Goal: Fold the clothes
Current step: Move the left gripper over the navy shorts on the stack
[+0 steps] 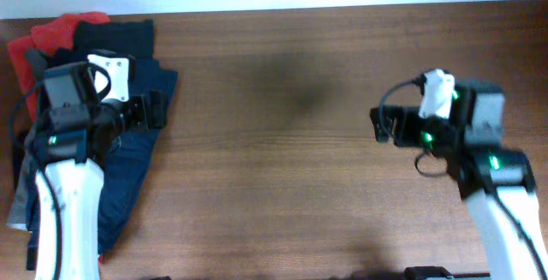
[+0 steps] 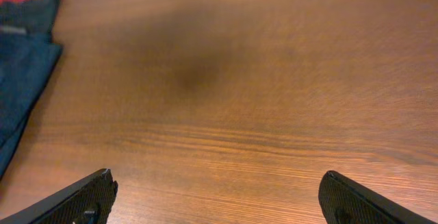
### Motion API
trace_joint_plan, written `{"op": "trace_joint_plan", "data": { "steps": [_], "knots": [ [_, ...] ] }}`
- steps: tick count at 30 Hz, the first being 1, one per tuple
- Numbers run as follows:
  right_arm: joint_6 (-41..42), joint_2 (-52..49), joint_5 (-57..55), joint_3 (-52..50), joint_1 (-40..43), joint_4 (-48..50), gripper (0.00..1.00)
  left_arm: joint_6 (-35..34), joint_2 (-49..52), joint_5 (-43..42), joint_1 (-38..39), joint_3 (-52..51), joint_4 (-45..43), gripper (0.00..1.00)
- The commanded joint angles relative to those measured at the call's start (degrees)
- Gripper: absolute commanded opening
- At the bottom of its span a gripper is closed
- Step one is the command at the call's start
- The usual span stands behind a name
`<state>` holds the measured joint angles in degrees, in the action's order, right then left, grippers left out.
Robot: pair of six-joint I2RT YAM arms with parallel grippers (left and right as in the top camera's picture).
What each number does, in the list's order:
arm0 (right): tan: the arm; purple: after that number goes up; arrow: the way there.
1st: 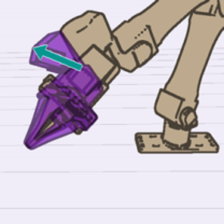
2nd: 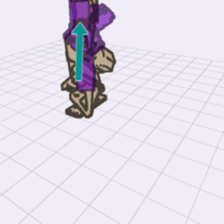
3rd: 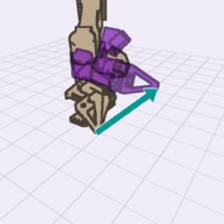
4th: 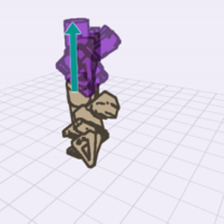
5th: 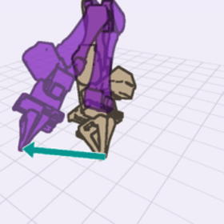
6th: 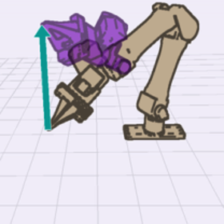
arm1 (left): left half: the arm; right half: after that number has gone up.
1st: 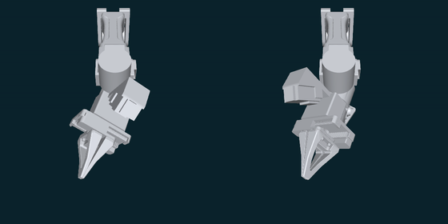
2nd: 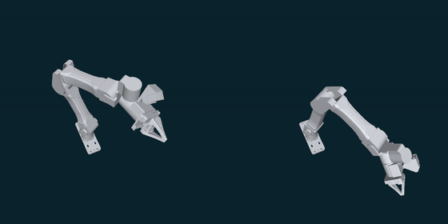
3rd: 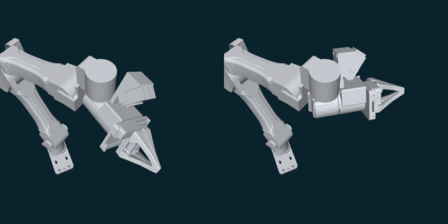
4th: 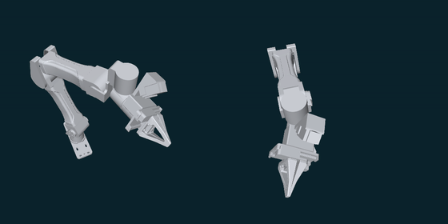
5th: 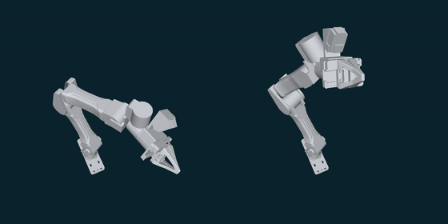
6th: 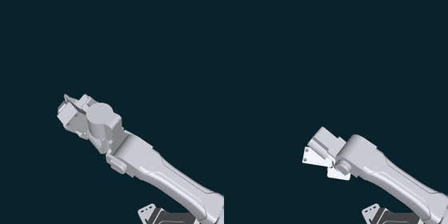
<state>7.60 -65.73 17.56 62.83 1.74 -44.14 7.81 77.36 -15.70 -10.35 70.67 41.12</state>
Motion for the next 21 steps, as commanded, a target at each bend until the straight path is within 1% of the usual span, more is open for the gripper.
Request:
{"op": "trace_joint_plan", "data": {
  "steps": [1,3,5,8,9,11,17,21],
  "knots": [
    [0.39,-8.13,6.32,2.23,0.17,0.31,0.99,1.33,5.97,-1.05,-0.04,0.63,-0.39,0.99],
    [0.37,-12.02,10.64,2.23,0.17,0.50,0.99,3.39,8.63,-0.81,-0.04,0.63,-0.07,0.99],
    [0.35,-15.32,12.94,2.23,0.17,0.66,0.99,3.89,10.95,1.51,-0.04,0.63,0.57,0.93],
    [0.17,-18.99,13.94,2.23,0.15,0.59,1.00,3.87,13.92,5.92,-0.04,0.63,2.05,0.89],
    [0.17,-19.87,13.94,2.23,0.15,0.59,0.98,3.89,14.95,7.45,-0.04,0.63,2.69,0.84],
    [0.17,-20.83,13.94,2.23,0.15,0.61,0.96,3.87,16.74,10.47,-0.04,0.63,3.82,0.81],
    [0.15,-20.83,13.92,2.23,0.17,0.76,0.95,3.87,22.62,18.78,-0.04,0.63,7.21,0.77],
    [0.15,-20.83,13.90,2.23,0.17,1.11,0.95,3.85,26.23,20.55,-0.04,0.63,7.39,0.76]
  ]
}}
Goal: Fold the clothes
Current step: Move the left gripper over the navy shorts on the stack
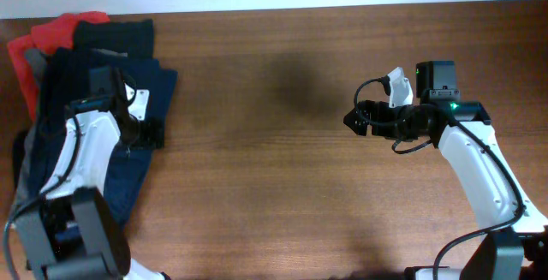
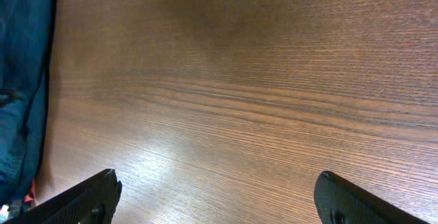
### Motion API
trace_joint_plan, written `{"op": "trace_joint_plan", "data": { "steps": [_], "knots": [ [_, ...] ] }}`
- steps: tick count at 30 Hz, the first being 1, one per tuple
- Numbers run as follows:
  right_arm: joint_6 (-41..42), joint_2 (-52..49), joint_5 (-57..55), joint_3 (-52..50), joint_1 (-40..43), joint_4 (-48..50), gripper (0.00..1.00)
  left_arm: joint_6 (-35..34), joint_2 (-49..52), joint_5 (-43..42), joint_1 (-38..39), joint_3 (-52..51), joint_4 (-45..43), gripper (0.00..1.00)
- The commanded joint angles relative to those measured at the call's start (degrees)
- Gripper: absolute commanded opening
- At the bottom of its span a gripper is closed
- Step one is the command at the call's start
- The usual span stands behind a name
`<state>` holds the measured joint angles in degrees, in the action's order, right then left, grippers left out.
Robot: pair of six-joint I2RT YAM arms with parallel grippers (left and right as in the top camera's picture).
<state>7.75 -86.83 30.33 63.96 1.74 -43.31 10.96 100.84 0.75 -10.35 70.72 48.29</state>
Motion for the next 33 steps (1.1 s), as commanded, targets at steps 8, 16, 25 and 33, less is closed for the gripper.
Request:
{"op": "trace_joint_plan", "data": {
  "steps": [8,16,25,33],
  "knots": [
    [0.02,0.26,0.96,1.09,0.17,1.77,0.92,0.70,7.17,5.35,-0.04,0.59,-0.20,0.45],
    [0.04,0.26,0.96,1.09,0.17,3.32,0.81,-1.81,7.15,5.31,-0.02,2.32,0.61,0.01],
    [0.04,0.26,0.96,1.09,0.17,4.63,0.70,-2.38,5.57,5.09,2.84,16.61,11.32,0.01],
    [0.02,0.26,0.94,1.09,0.17,4.59,0.78,2.86,6.03,5.11,5.49,17.11,15.76,0.45]
  ]
}}
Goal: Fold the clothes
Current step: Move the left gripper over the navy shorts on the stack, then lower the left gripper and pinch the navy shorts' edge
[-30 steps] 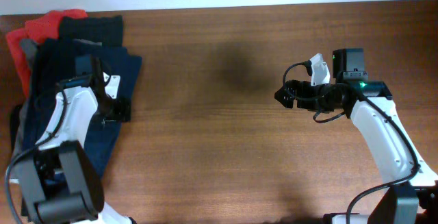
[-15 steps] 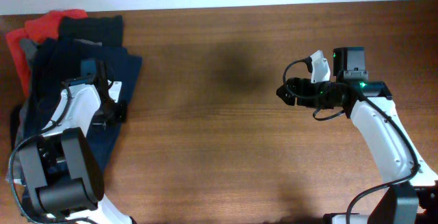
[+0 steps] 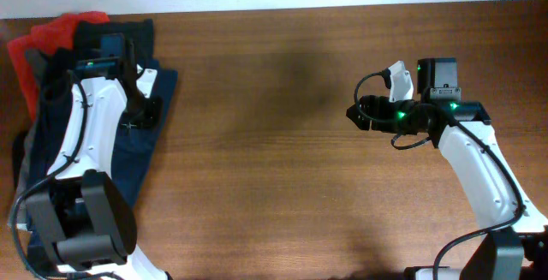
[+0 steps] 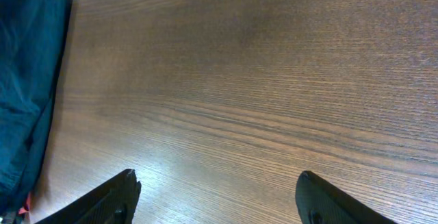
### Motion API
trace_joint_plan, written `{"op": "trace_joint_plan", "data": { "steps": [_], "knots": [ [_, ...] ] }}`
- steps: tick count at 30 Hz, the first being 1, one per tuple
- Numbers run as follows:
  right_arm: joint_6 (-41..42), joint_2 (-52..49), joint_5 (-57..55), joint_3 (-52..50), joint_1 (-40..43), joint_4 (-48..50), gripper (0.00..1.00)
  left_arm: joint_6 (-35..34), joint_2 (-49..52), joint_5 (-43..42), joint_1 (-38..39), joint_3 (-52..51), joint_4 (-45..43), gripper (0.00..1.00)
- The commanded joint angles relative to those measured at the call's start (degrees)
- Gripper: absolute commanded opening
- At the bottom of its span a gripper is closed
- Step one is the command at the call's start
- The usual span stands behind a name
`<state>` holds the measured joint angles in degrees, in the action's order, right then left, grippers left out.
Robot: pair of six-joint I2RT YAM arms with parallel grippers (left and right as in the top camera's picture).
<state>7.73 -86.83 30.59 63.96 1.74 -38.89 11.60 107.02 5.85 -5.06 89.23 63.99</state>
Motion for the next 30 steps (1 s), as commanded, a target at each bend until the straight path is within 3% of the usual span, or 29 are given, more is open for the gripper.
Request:
{"op": "trace_joint_plan", "data": {
  "steps": [1,13,20,30],
  "knots": [
    [0.07,0.26,0.68,1.09,0.17,0.15,0.78,2.23,0.24,0.02,0.20,-2.03,0.07,0.45],
    [0.07,0.24,0.42,1.09,0.17,1.68,0.81,-2.10,5.22,3.82,0.20,-6.49,-1.86,0.51],
    [0.04,0.24,0.26,1.09,0.17,2.99,0.83,-7.52,7.91,12.44,0.17,-6.91,-3.15,0.51],
    [0.07,0.24,0.26,1.09,0.17,3.78,0.83,-7.78,9.22,12.39,0.20,-9.05,-6.40,0.50]
  ]
}}
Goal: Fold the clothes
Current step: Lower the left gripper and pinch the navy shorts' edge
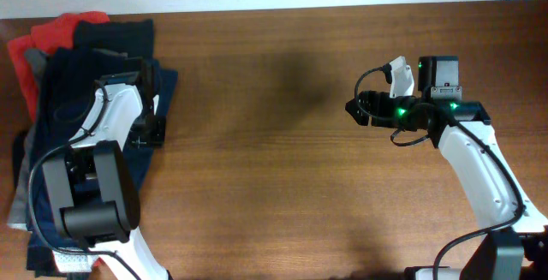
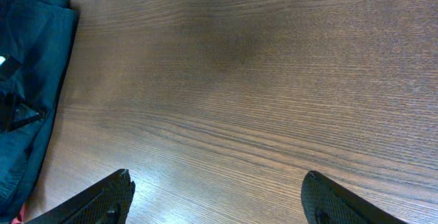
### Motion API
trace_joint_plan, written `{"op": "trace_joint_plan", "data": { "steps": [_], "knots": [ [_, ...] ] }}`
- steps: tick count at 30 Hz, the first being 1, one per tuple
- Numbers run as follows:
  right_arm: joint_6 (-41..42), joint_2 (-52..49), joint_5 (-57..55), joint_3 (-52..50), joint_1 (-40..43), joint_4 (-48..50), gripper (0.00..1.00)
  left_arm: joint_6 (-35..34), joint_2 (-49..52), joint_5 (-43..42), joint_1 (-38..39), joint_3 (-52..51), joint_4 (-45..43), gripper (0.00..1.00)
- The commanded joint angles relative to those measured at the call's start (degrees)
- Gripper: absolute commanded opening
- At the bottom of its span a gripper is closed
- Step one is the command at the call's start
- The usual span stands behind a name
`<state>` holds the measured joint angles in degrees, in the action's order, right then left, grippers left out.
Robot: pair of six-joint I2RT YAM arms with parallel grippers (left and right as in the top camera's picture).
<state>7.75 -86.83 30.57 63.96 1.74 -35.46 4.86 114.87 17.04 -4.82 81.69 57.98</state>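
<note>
The clothes lie in a pile at the table's left end: a navy garment (image 1: 60, 100) on top, a red one (image 1: 51, 32) and a black one (image 1: 116, 32) behind, grey (image 1: 17, 203) at the left edge. My left gripper (image 1: 155, 131) sits low at the navy garment's right edge; its jaws are too small to read. My right gripper (image 1: 353, 109) hovers right of centre, pointing left. It stands open (image 2: 216, 175) over bare wood with nothing between its fingers (image 2: 102, 200). The navy garment (image 2: 34, 73) shows at the left of the right wrist view.
The wooden table (image 1: 274, 186) stretches between the pile and the right arm. A pale wall strip runs along the far edge. The left arm's links (image 1: 94, 186) lie over the lower part of the pile.
The left arm has drawn in, and its gripper now sits a little lower on the navy garment's right edge. The right gripper has hardly shifted and stays open.
At first the left gripper hung over the navy garment's right side, and the right gripper stood open further right. The right gripper then came left towards the centre and has stayed there. The left gripper has kept to the pile's right edge, and the clothes look unmoved.
</note>
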Motion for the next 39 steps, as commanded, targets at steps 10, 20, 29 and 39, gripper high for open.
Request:
{"op": "trace_joint_plan", "data": {
  "steps": [10,20,29,39],
  "knots": [
    [0.02,0.20,0.26,1.09,0.17,0.39,0.83,-2.73,2.36,0.09,-0.04,-2.32,-1.20,0.32],
    [0.02,0.20,-0.04,1.09,0.17,0.39,0.83,-2.71,2.45,-4.07,-0.04,-5.90,-6.19,0.27],
    [0.02,0.20,-1.27,1.09,0.17,0.39,0.83,0.00,2.45,-7.15,-0.04,-5.90,-6.45,0.55],
    [0.02,0.20,-1.27,1.09,0.17,0.37,0.83,-2.80,2.45,0.76,-0.07,-5.90,-7.87,0.41]
  ]
}}
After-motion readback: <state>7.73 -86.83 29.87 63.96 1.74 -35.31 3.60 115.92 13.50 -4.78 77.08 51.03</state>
